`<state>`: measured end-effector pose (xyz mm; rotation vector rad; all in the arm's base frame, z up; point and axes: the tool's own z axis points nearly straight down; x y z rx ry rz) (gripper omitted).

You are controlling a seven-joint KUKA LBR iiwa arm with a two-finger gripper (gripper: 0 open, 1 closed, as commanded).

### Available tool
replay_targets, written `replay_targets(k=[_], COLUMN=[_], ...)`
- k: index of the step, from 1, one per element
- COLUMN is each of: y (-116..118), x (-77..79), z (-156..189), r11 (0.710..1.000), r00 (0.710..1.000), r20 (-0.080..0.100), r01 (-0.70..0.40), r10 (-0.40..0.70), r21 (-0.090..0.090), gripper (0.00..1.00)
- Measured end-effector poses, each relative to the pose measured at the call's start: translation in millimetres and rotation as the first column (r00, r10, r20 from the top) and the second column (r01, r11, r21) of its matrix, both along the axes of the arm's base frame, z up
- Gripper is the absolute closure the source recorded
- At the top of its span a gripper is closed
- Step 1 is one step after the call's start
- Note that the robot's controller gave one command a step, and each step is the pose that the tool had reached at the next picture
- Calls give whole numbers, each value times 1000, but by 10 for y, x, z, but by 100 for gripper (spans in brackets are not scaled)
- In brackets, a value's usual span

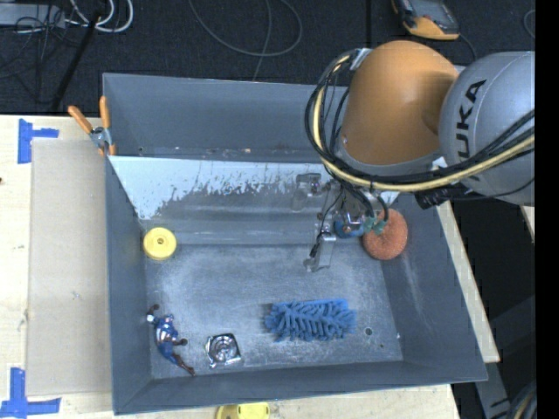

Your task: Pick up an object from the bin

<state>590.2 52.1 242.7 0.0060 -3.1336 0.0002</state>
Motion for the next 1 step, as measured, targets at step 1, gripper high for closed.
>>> replay_targets(k=[1], y=[-2], x=[12], z=[47], r11=[1000], r00=[1000], r20=[8], r01=[1], r10=[-1], r21=[1], gripper=[0])
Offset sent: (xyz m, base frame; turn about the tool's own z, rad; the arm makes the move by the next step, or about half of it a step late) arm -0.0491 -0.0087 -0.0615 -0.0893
